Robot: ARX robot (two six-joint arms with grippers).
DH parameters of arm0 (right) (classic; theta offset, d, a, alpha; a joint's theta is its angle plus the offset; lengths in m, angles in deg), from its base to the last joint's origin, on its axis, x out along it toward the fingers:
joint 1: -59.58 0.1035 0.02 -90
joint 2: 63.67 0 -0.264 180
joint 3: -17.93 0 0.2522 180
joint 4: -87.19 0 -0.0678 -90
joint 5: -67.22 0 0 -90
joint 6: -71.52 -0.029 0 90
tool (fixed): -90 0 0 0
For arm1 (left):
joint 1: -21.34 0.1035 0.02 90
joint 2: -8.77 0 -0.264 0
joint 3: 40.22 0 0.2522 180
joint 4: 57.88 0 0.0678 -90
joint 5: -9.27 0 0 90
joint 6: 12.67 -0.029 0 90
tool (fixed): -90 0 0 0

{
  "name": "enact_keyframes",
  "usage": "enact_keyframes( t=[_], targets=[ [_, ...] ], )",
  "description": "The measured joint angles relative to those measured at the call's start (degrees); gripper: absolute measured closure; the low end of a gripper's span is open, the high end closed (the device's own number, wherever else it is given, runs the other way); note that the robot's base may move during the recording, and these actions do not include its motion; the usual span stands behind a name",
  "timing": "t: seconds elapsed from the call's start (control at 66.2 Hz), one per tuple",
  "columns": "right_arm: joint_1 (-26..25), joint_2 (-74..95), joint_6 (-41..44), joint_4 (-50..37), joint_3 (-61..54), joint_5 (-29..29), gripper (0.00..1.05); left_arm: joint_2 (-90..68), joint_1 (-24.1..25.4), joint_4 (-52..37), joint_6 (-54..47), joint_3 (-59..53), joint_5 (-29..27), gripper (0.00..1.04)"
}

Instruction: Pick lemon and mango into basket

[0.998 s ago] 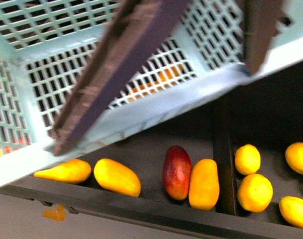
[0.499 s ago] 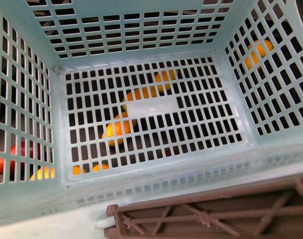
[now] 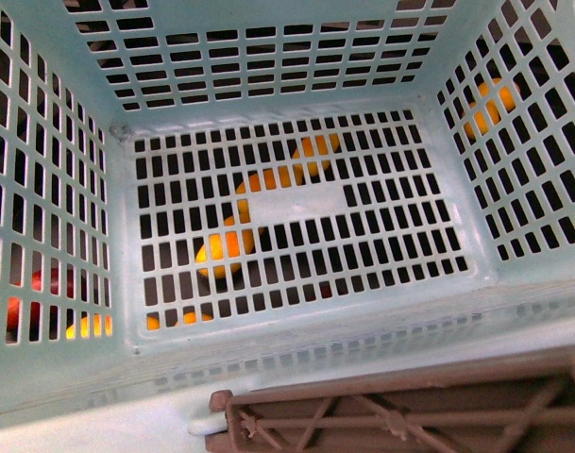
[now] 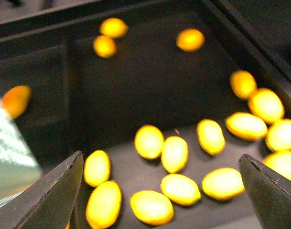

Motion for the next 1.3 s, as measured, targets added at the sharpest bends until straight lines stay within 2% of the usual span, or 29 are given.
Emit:
enact_keyframes(
  t=[0.106,0.181,0.302,0.454,0.574,0.741,0.983,1.3],
  targets=[
    [-12.7,7.4,1.1,-9.9,2.8,9.5,0.09,0.0,0.0,0.0,-0.2,0.0,-0.2,0.9],
    [-19.6,15.7,4.3,-17.6,3.0,13.9,0.09,0.0,0.0,0.0,-0.2,0.0,0.0,0.9],
    [-24.0,37.6,12.5,-34.8,2.2,17.3,0.09,0.0,0.0,0.0,-0.3,0.0,0.0,0.9],
    [-22.5,64.5,16.0,-50.1,3.9,18.8,0.09,0.0,0.0,0.0,-0.3,0.0,0.0,0.9],
    [-19.2,81.7,15.4,-53.6,8.9,18.1,0.09,0.0,0.0,0.0,-0.3,0.0,0.0,0.9],
    [-14.1,97.1,14.6,-53.7,15.9,16.9,0.09,0.0,0.0,0.0,-0.3,0.0,0.0,0.9],
    [-7.5,108.0,14.1,-50.1,25.5,16.4,0.09,0.0,0.0,0.0,-0.3,0.0,0.0,0.9],
    [-6.3,114.9,12.5,-45.6,34.8,15.6,0.09,0.0,0.0,0.0,-0.3,0.0,0.0,0.9]
  ],
)
